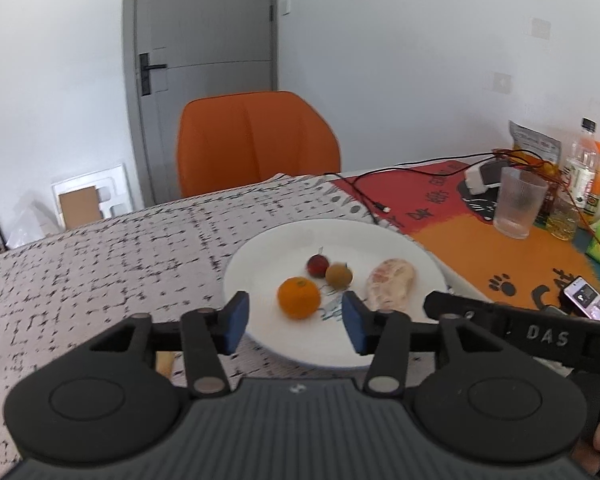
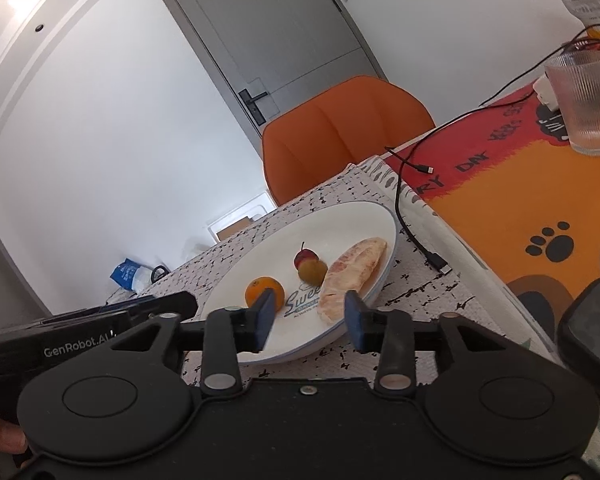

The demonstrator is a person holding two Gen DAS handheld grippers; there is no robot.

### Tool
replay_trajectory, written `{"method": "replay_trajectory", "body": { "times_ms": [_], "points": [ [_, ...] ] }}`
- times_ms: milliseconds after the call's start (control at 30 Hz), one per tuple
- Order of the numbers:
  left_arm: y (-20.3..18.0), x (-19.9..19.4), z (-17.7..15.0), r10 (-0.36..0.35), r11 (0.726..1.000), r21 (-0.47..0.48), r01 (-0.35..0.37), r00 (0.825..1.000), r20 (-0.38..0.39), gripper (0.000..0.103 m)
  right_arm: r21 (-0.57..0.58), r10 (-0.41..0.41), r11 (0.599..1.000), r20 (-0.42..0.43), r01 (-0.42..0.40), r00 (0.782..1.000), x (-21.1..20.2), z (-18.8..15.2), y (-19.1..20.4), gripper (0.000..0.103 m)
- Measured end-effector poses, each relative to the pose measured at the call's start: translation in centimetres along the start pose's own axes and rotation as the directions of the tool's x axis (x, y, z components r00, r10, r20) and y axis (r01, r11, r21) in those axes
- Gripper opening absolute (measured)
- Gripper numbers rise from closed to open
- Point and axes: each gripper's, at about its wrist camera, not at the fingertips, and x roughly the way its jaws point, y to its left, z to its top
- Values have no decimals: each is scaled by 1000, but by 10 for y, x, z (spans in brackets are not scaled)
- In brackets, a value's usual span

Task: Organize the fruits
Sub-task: 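Open the left gripper over the bowl while the right gripper releases the plum there, then move both open grippers back toward the remaining oranges and pomelo segment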

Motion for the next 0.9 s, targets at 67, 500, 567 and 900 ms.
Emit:
{"method": "replay_trajectory", "body": {
  "times_ms": [67,500,567,900],
  "points": [
    [7,-1,-2,17,1000,-12,-17,1000,0,59,-7,2,1000,-5,-2,1000,1,-1,3,43],
    [50,-20,-11,93,991,-96,-90,995,27,72,-93,19,995,-14,-20,1000,9,-4,35,72],
    [56,-25,-15,95,990,-112,-92,995,23,83,-103,15,995,-17,-17,1000,9,-5,42,75],
    [89,-51,-29,136,981,-144,-131,990,25,92,-163,24,986,-33,-29,999,10,-9,78,103]
  ]
}}
